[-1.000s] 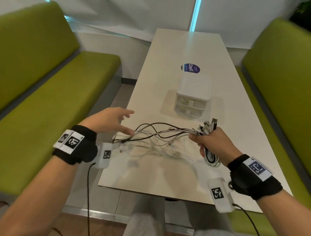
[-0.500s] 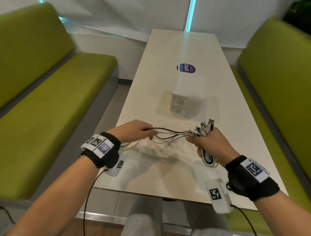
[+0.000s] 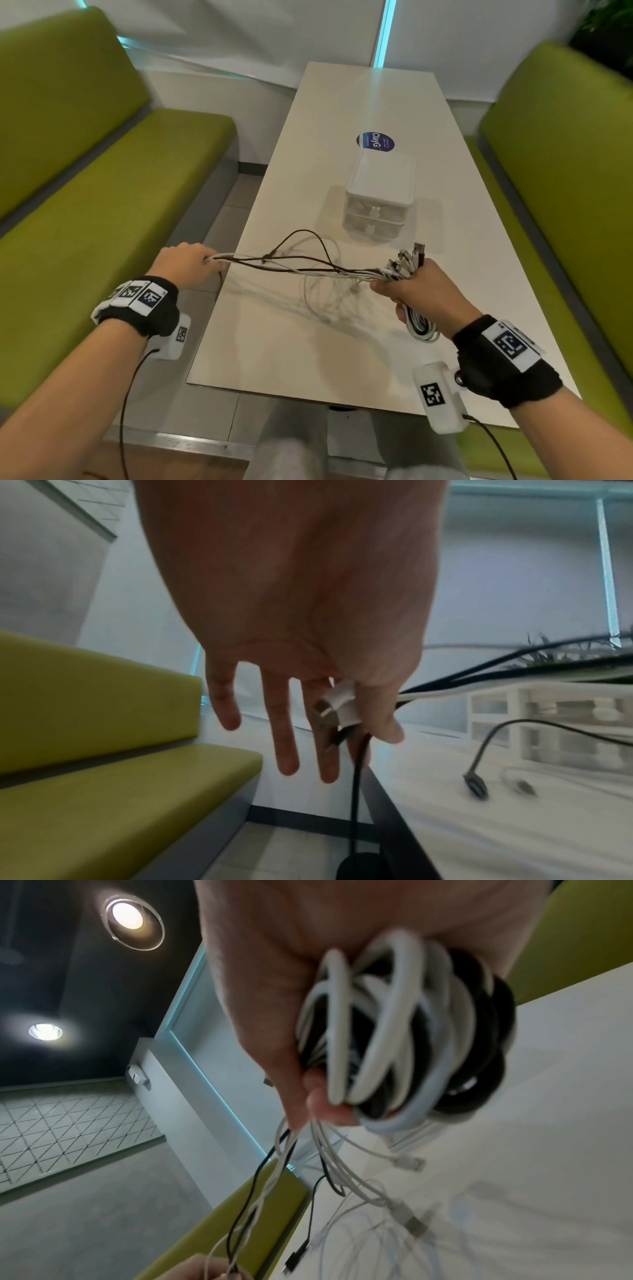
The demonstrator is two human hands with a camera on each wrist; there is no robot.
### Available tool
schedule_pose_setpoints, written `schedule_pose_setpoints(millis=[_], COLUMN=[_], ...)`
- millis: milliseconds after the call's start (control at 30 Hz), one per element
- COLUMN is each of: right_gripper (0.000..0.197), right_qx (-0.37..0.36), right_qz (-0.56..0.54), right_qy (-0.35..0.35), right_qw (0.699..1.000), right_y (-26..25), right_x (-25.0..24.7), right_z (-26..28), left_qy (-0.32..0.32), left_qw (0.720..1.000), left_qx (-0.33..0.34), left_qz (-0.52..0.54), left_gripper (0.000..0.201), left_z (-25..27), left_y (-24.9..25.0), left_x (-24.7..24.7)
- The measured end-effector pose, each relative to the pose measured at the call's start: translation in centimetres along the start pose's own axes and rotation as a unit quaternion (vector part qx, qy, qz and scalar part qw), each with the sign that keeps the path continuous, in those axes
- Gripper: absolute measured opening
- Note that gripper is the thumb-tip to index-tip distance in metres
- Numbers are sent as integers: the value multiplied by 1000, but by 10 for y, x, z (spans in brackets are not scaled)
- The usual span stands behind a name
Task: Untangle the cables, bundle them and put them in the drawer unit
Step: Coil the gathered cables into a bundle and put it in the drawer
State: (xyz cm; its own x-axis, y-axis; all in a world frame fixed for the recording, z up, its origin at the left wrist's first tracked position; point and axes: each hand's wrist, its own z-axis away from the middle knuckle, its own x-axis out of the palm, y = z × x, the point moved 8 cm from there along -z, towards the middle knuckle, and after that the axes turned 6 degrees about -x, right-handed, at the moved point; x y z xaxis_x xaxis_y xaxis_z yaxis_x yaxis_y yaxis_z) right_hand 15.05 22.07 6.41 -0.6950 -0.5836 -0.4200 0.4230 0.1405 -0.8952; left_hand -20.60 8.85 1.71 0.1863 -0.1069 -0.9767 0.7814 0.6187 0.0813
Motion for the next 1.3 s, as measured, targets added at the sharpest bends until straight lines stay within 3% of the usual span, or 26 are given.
schedule_pose_setpoints(millis=[100, 167, 233, 333, 467, 533, 633, 733, 867, 1000, 1067, 1233, 1300], right_gripper=[31, 31, 30, 30, 23, 17, 15, 25, 28, 28, 32, 34, 33], right_qx=[-7, -12, -14, -22, -80, -114, -135, -109, -89, -83, -90, -93, -87], right_qz=[4, 7, 5, 21, 22, 29, 79, 92, 93, 101, 117, 135, 105], right_qy=[-14, -16, -15, -21, -67, -88, -71, -49, -41, -14, -7, -3, 9], right_qw=[1000, 1000, 1000, 999, 994, 989, 985, 989, 991, 991, 989, 986, 991], right_y=[-1, -3, -5, -11, -34, -44, -46, -35, -27, -24, -22, -21, -19], right_x=[10, 13, 15, 20, 30, 31, 19, 9, 17, 11, 8, 12, 11], right_z=[0, 1, 1, 1, 10, 14, 13, 9, 6, -1, -2, 3, 4], left_qy=[3, -54, -96, -89, -142, -142, -122, -100, -99, -179, -205, -211, -218], left_qw=[1000, 997, 987, 950, 905, 901, 910, 936, 941, 908, 899, 938, 940], left_qx=[0, 28, 89, 235, 358, 376, 358, 293, 254, 257, 250, 240, 224], left_qz=[28, 50, 98, 187, 179, 162, 169, 170, 199, 279, 294, 136, 136], left_gripper=[19, 49, 69, 72, 92, 78, 22, 33, 37, 15, 17, 43, 44], left_z=[-2, 0, 10, 39, 84, 92, 89, 71, 59, 62, 60, 52, 53], left_y=[8, 20, 44, 109, 197, 224, 231, 207, 184, 172, 166, 154, 154], left_x=[-7, -12, -27, -53, -44, -32, -22, -15, -13, -8, -6, 18, 26])
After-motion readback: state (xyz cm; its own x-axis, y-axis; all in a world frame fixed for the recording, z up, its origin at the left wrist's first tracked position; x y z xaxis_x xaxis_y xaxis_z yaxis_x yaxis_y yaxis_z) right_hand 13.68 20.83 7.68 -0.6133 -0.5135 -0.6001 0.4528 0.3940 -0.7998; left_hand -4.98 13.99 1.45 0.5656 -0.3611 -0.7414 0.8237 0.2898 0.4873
